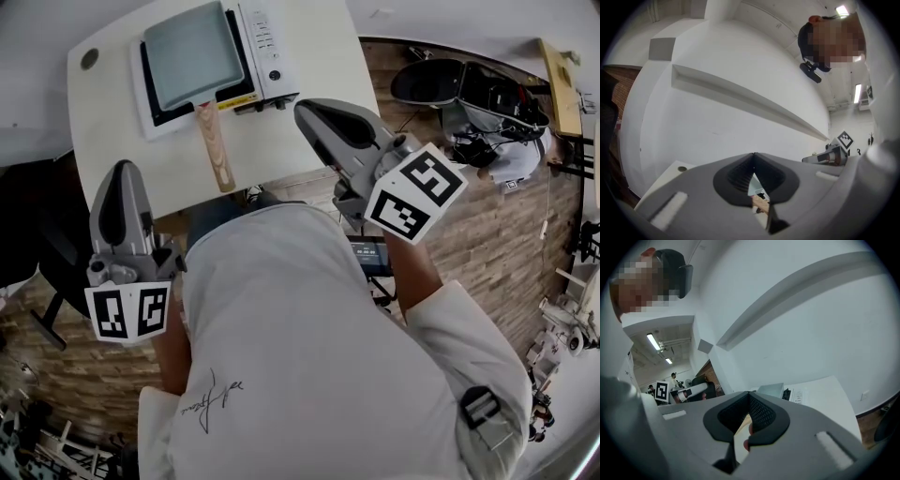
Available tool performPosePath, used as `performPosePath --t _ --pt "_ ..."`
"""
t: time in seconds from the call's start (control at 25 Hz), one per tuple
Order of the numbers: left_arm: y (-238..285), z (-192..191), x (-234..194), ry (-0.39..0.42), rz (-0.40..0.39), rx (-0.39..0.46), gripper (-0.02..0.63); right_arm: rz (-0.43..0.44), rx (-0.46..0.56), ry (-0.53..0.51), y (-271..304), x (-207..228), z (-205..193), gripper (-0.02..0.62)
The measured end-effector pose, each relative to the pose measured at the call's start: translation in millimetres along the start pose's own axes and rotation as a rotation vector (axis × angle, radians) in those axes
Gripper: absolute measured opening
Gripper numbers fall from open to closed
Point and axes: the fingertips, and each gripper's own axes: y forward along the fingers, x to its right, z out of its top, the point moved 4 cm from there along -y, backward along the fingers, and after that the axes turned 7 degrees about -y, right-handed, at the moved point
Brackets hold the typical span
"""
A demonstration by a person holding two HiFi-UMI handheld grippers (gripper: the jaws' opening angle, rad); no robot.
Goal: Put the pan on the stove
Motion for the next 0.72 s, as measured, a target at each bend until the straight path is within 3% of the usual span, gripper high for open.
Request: performPosePath --t 0.48,0.72 --pt "-2 -12 -10 0.015 0.039 -0.091 0.037 0.033 -0.053 -0.064 8 -18 -9 -0.002" --pt "-6 -19 -15 -0.029 0.052 -0.101 0.005 0.030 -0.086 -0.116 9 -26 -14 -0.002"
